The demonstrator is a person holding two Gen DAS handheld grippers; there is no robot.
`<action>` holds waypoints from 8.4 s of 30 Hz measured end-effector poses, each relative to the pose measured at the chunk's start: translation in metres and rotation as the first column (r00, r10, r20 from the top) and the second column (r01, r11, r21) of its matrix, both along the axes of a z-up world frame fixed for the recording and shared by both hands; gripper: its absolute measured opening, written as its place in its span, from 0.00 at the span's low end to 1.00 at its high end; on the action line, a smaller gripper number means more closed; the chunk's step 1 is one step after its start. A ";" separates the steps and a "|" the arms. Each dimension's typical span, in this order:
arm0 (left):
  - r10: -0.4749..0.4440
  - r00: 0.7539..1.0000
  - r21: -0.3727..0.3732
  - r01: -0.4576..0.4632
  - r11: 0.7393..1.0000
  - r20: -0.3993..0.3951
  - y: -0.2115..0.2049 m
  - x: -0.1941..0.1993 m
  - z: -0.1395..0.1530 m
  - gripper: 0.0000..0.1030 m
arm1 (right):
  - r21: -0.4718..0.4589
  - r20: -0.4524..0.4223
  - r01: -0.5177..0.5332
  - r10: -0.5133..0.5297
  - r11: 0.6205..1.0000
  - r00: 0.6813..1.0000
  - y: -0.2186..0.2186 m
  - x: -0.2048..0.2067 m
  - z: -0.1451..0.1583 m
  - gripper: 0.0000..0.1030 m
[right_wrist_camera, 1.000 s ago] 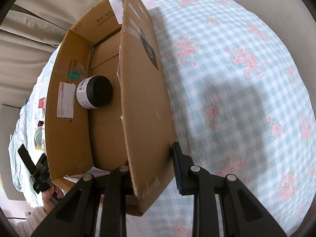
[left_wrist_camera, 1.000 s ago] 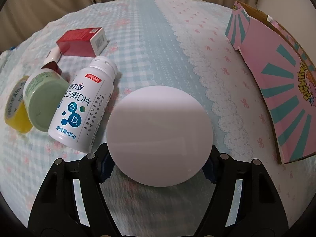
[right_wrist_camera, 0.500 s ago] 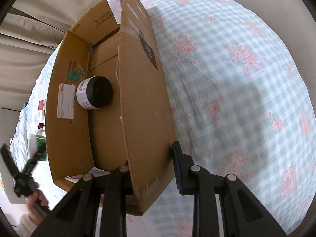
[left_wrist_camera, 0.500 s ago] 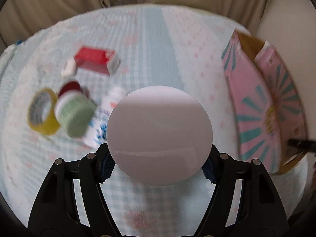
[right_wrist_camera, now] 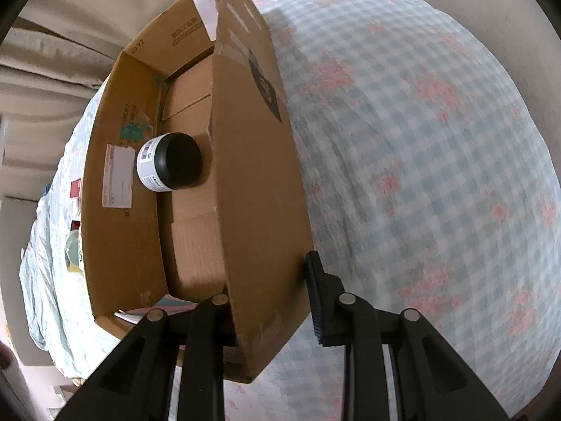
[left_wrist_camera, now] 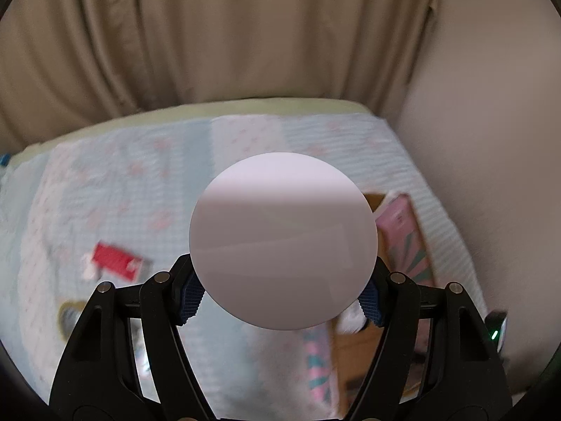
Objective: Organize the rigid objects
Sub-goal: 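Lower the green jar into the box and open the left gripper, then move the left tool back to the white vitamin D bottle, then grasp the white vitamin D bottle with the left gripper and lift it, then place the vitamin D bottle in the box and open the left gripper, then move the left tool back toward the yellow tape and jars, then grasp the yellow tape roll with the left gripper and lift it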
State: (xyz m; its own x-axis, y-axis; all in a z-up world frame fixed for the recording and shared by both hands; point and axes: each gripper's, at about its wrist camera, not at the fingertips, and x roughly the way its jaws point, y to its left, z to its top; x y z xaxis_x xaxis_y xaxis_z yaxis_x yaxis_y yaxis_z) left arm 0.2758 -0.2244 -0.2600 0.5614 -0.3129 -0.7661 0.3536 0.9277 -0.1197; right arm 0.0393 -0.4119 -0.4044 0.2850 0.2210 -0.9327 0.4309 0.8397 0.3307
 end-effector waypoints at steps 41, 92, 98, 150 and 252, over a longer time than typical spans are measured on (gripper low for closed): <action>-0.138 0.959 0.085 0.163 0.983 -0.246 -0.161 0.003 -0.142 1.00 | 0.004 -0.001 0.016 -0.016 1.000 1.000 -0.006 -0.001 0.000 0.23; 0.104 0.983 0.214 -0.070 0.974 -0.148 0.163 -0.070 -0.207 0.94 | -0.017 0.038 0.042 -0.041 0.999 0.998 0.001 -0.011 0.003 0.23; 0.109 0.970 0.184 -0.068 0.981 -0.217 0.169 -0.038 -0.220 0.84 | -0.015 0.046 0.061 -0.060 0.998 0.997 -0.001 -0.014 0.004 0.23; 0.008 0.997 -0.039 -0.011 0.999 -0.082 0.054 -0.053 -0.013 0.45 | -0.011 0.039 0.045 -0.045 0.999 0.998 0.000 -0.004 0.002 0.23; 0.424 0.906 0.137 -0.416 0.899 -0.026 0.333 -0.003 -0.245 1.00 | -0.013 0.040 0.029 -0.028 1.000 0.999 -0.002 -0.003 0.002 0.24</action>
State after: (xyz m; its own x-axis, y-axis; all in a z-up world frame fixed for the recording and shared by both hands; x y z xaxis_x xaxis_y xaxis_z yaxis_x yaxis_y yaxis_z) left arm 0.2724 0.1083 -0.5050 0.5762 0.0435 -0.8162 -0.0758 0.9971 -0.0004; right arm 0.0362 -0.4137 -0.4027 0.3278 0.1997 -0.9234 0.4412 0.8319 0.3365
